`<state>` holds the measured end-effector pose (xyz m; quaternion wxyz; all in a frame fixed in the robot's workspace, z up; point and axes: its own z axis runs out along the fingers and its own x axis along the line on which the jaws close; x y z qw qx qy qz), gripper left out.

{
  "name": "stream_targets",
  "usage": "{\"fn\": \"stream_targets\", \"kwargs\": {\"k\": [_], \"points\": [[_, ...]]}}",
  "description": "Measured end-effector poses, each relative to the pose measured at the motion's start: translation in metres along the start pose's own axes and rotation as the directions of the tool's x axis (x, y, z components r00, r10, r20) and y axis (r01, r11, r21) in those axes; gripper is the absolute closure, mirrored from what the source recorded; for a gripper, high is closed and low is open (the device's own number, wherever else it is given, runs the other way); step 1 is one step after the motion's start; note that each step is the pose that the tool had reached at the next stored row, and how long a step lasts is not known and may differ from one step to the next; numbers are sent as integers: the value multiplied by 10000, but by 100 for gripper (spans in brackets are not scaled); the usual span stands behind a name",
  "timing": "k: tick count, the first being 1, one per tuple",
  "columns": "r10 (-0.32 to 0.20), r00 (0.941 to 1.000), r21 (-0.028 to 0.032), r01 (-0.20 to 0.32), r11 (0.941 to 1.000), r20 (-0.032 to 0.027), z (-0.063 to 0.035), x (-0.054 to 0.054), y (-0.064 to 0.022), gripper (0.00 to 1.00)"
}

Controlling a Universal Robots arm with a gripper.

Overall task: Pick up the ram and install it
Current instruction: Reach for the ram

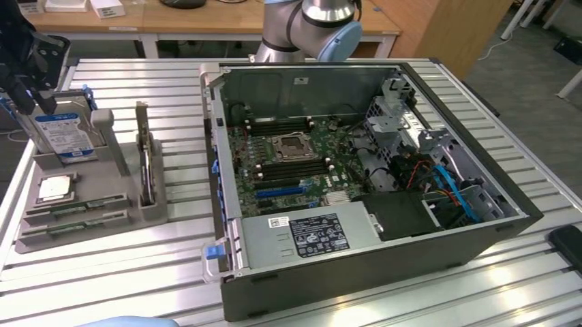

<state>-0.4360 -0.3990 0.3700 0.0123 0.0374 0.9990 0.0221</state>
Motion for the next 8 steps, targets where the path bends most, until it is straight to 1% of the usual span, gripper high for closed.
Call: {"fn": "stream_targets", "kwargs": {"k": [5, 6, 7, 8], "points": [[0, 10000, 0, 0, 10000, 0, 0, 0, 0, 71], [0, 10000, 0, 0, 10000, 0, 0, 0, 0, 77], [0, 10000, 0, 0, 10000, 1, 0, 0, 0, 77], [0, 10000, 0, 0, 10000, 0, 0, 0, 0, 84]]}}
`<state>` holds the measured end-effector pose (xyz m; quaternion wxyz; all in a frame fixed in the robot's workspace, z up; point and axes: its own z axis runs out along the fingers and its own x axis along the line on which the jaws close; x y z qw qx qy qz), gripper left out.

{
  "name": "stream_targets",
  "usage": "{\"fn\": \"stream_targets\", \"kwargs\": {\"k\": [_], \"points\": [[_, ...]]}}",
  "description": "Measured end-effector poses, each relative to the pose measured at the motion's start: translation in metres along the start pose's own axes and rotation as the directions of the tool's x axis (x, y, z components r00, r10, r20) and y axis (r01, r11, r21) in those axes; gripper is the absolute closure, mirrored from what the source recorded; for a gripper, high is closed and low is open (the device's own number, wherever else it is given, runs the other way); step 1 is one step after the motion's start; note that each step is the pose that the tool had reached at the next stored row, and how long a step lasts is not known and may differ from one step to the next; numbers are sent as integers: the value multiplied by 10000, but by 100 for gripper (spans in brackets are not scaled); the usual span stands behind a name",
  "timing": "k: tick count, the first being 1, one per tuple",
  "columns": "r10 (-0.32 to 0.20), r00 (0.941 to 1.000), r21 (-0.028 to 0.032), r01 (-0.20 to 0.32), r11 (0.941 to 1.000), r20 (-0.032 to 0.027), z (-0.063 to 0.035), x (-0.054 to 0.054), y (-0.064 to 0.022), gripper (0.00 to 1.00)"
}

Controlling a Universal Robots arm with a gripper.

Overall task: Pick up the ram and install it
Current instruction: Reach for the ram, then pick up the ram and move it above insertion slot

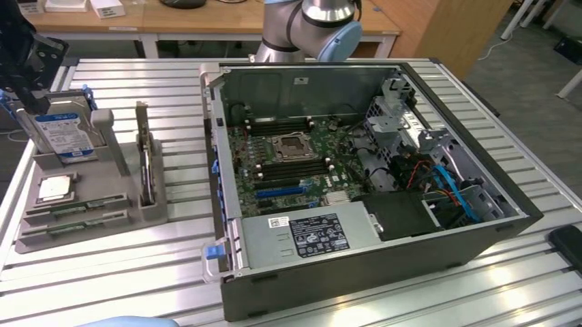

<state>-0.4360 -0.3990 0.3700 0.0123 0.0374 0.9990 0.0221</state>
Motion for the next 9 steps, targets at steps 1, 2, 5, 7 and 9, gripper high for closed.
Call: {"fn": "stream_targets", "kwargs": {"k": [1, 2, 5, 7, 9], "points": [[0, 10000, 0, 0, 10000, 0, 0, 0, 0, 89], [0, 10000, 0, 0, 10000, 0, 0, 0, 0, 89], [0, 10000, 0, 0, 10000, 0, 0, 0, 0, 90], [0, 10000, 0, 0, 10000, 0, 0, 0, 0, 90], [0, 10000, 0, 0, 10000, 1, 0, 0, 0, 90]]}}
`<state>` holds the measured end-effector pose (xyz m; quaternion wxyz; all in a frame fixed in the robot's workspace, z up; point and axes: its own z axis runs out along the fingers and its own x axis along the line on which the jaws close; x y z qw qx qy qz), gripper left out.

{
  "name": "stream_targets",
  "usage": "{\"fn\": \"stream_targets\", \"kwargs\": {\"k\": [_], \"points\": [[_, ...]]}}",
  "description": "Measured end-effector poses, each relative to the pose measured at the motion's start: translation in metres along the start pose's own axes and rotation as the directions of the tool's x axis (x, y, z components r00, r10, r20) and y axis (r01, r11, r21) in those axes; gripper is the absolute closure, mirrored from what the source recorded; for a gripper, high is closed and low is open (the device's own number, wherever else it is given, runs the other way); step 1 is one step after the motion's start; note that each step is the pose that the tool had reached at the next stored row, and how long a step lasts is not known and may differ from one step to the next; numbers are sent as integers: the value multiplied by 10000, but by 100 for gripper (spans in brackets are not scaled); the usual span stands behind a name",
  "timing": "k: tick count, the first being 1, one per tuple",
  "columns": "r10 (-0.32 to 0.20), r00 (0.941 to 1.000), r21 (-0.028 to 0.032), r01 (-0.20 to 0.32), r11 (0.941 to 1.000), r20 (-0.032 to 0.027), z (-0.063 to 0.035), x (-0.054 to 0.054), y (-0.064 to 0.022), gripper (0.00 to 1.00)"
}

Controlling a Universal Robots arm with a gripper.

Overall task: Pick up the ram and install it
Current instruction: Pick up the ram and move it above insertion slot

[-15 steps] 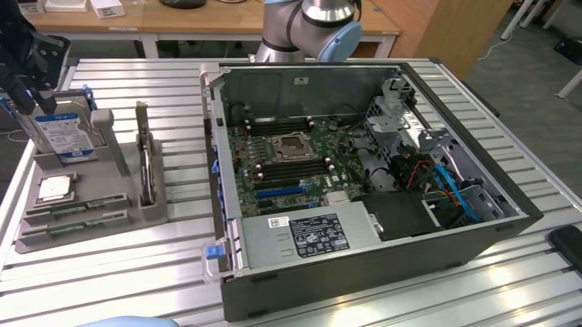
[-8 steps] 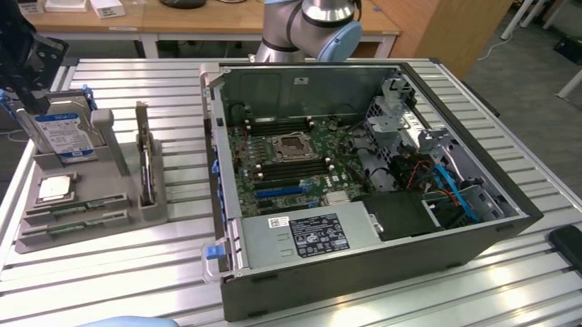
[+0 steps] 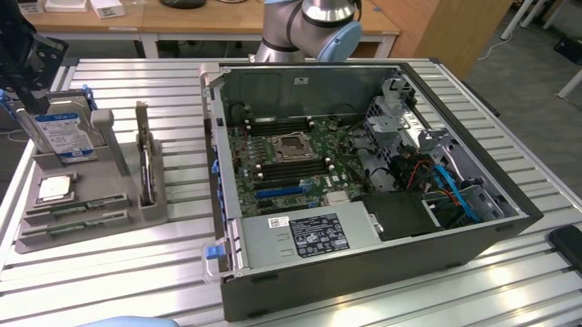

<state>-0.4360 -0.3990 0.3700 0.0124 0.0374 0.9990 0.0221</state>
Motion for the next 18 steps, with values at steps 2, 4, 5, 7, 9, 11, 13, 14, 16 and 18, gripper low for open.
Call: {"fn": "stream_targets", "kwargs": {"k": [2, 4, 5, 7, 9, 11, 13, 14, 16, 18], "points": [[0, 10000, 0, 0, 10000, -1, 0, 0, 0, 90], [0, 10000, 0, 0, 10000, -1, 0, 0, 0, 90], [0, 10000, 0, 0, 10000, 0, 0, 0, 0, 90], [0, 10000, 0, 0, 10000, -1, 0, 0, 0, 90], [0, 10000, 0, 0, 10000, 0, 0, 0, 0, 90], [0, 10000, 0, 0, 10000, 0, 0, 0, 0, 83], [-1, 10000, 0, 1, 10000, 0, 0, 0, 0, 77], [0, 10000, 0, 0, 10000, -1, 0, 0, 0, 77], [0, 10000, 0, 0, 10000, 0, 0, 0, 0, 70], [0, 10000, 0, 0, 10000, 0, 0, 0, 0, 70]]}}
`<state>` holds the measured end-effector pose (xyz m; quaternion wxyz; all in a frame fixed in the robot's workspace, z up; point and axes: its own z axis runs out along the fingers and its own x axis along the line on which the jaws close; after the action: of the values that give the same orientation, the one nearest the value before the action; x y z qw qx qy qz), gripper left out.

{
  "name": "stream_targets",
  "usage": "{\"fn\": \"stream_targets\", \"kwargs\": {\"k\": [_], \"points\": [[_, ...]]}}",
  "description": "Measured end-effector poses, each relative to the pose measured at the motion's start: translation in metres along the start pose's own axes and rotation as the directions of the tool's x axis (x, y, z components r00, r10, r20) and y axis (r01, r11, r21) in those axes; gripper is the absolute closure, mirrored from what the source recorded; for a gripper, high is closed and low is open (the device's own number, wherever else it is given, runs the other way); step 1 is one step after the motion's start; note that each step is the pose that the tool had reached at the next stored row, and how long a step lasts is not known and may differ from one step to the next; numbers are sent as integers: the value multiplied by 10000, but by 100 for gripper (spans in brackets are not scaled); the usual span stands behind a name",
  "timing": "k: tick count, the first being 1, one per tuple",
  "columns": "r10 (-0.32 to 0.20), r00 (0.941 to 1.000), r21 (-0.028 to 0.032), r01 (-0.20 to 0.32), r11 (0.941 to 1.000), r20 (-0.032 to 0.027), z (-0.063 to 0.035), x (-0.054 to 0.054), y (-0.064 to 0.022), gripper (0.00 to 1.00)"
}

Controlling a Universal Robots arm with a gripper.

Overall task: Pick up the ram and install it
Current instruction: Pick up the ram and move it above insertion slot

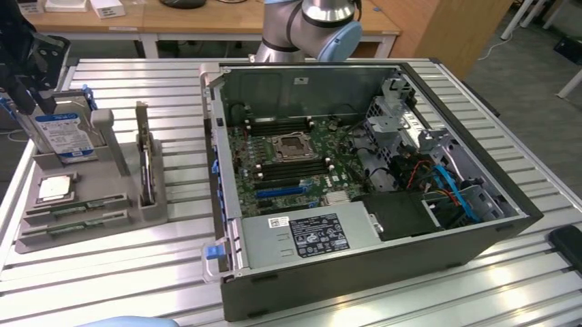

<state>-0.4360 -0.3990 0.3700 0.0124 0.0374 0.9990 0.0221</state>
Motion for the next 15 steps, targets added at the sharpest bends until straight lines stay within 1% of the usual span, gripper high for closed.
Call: {"fn": "stream_targets", "kwargs": {"k": [5, 15], "points": [[1, 10000, -1, -1, 10000, 1, 24, 0, -1, 70], [1, 10000, -38, -1, 10000, -3, 198, 2, -22, 70]]}}
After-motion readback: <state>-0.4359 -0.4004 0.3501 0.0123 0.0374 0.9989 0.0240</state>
